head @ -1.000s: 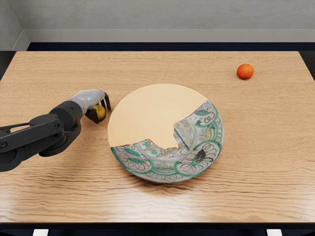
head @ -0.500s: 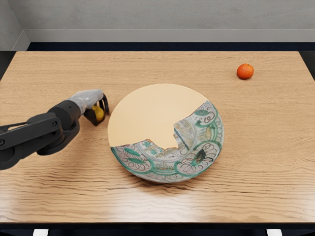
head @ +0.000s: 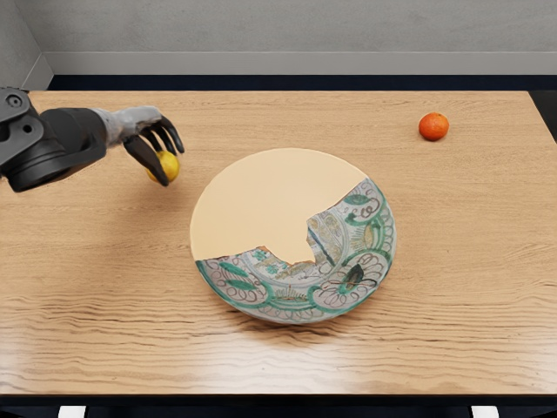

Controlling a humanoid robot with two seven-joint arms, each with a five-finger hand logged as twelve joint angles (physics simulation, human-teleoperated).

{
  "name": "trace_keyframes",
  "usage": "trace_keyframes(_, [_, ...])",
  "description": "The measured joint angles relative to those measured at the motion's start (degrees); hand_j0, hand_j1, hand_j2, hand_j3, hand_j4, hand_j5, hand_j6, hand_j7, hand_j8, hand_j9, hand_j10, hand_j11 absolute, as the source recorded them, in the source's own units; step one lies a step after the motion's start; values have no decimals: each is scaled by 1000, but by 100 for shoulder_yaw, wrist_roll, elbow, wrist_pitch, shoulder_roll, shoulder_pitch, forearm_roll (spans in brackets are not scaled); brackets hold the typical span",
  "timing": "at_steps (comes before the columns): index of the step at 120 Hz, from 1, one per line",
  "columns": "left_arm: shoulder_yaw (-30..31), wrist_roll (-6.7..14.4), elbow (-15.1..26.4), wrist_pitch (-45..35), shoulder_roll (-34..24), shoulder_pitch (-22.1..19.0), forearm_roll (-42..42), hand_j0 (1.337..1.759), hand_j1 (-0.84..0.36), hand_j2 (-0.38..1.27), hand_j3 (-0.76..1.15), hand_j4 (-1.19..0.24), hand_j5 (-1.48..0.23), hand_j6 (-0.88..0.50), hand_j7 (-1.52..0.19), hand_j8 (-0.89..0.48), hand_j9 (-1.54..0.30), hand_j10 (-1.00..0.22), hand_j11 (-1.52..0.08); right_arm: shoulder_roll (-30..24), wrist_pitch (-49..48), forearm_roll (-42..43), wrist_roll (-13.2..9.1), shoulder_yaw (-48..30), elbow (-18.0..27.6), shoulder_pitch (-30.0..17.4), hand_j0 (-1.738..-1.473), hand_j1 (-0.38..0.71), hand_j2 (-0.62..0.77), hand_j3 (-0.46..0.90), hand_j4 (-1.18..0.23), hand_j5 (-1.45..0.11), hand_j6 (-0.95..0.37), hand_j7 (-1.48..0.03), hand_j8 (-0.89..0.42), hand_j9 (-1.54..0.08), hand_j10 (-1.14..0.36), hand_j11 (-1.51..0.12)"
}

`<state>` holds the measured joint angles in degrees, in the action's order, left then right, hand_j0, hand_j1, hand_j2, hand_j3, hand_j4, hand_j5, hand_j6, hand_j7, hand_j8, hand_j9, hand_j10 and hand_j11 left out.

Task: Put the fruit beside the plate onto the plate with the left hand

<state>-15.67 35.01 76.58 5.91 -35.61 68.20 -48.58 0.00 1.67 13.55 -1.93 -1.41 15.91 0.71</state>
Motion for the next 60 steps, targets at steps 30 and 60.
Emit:
trace_keyframes(30, [-1, 0, 2, 1054, 120, 296, 812, 1658, -339, 465, 0, -648, -887, -501, -877, -465, -858, -653, -862, 0, 0, -1, 0, 0, 0, 0, -1658, -349, 0, 0, 0, 0, 0, 0, 0, 0, 0, 0])
trace_keyframes(60, [31, -1, 21, 1419, 528, 269, 924, 1658, -346, 478, 0, -641, -895, -511, -870, -476, -855, -667, -861, 0, 0, 0, 0, 0, 0, 0, -1658, -349, 0, 0, 0, 0, 0, 0, 0, 0, 0, 0])
